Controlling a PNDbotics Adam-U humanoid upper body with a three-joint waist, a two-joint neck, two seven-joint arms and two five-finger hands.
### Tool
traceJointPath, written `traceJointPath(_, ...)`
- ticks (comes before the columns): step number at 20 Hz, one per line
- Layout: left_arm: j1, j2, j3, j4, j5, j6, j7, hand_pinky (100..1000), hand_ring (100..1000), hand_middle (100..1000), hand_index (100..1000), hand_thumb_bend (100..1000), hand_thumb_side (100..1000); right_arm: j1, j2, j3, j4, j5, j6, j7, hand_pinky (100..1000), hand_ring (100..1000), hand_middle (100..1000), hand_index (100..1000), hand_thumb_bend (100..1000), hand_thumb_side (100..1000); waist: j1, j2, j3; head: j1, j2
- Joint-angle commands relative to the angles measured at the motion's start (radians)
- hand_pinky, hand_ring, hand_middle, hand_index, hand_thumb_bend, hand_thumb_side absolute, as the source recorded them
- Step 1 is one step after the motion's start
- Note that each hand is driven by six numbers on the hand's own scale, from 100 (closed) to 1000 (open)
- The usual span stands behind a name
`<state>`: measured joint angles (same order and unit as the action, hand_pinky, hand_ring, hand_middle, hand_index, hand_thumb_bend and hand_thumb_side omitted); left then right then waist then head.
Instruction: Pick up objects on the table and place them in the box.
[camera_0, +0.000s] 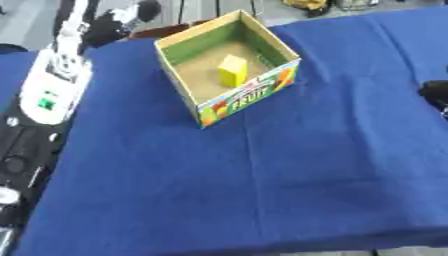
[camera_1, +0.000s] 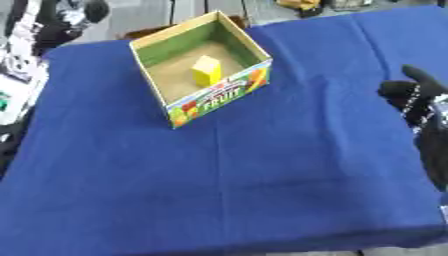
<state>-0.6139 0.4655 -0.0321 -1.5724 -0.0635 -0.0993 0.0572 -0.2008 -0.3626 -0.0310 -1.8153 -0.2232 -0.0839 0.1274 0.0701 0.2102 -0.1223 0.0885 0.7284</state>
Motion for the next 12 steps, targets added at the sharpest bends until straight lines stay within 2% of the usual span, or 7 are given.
traceJointPath(1, 0.089, 0.030, 0.045, -0.134, 0.130, -0.009, 0.012, 833, 652, 666, 797, 924, 775, -0.002, -0.011, -0.014, -0.010, -0.002, 0.000, -0.006, 942, 814, 740, 945, 100, 920, -0.005, -0.017, 0.016, -0.008, 0.011)
traceJointPath(6, 0.262, -0.033, 0.106, -0.197, 0.176, -0.011, 0.040, 821, 625, 640, 775, 813, 810, -0.002, -0.010, -0.019, -0.014, -0.003, 0.003, -0.011, 921, 765, 716, 931, 100, 921, -0.008, -0.012, 0.049, -0.014, 0.008)
traceJointPath(12, 0.338, -0.099, 0.137, -0.211, 0.189, -0.036, 0.064, 809, 600, 610, 762, 767, 819, -0.011, -0.009, -0.020, -0.020, -0.011, 0.002, -0.014, 915, 756, 705, 907, 100, 920, -0.011, -0.005, 0.066, -0.020, -0.006)
